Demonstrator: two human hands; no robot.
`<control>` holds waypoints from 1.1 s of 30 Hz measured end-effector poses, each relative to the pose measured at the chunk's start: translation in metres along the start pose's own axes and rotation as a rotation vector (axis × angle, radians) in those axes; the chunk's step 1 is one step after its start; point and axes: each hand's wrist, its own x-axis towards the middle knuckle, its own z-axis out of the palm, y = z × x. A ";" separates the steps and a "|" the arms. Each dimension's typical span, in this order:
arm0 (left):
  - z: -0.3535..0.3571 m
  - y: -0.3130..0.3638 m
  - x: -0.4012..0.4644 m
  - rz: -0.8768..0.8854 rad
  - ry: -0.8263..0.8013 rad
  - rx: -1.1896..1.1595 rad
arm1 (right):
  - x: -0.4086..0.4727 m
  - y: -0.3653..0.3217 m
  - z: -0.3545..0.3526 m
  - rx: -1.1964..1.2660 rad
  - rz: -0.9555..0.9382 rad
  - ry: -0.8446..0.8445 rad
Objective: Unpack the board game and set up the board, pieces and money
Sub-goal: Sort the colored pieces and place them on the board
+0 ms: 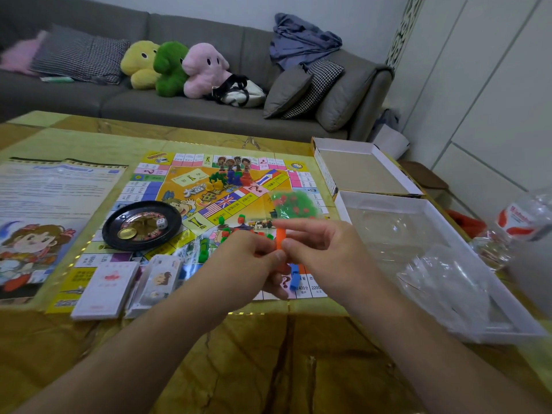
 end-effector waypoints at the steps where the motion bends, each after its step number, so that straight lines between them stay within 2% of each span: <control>1: 0.000 0.001 0.000 -0.009 -0.006 -0.066 | 0.000 0.000 0.000 0.018 -0.003 0.017; 6: 0.004 0.007 0.000 -0.071 -0.073 -0.429 | 0.003 -0.002 -0.003 0.118 0.030 0.108; 10: -0.002 0.011 0.000 -0.157 -0.054 -0.646 | 0.006 -0.008 -0.008 0.221 0.045 0.163; 13: -0.013 0.010 -0.001 -0.207 -0.045 -0.846 | 0.006 -0.012 -0.012 0.284 0.085 0.107; 16: -0.022 0.006 -0.001 -0.211 -0.054 -0.973 | 0.005 -0.011 -0.007 0.161 0.106 0.009; 20: -0.020 0.005 0.000 -0.175 -0.079 -0.992 | 0.002 -0.010 0.008 0.026 0.058 -0.061; 27: -0.013 0.006 0.001 -0.101 -0.118 -0.893 | 0.000 -0.008 0.011 -0.069 -0.029 -0.041; 33: -0.009 0.003 0.004 -0.049 -0.042 -0.782 | -0.001 -0.005 0.018 -0.107 -0.072 -0.040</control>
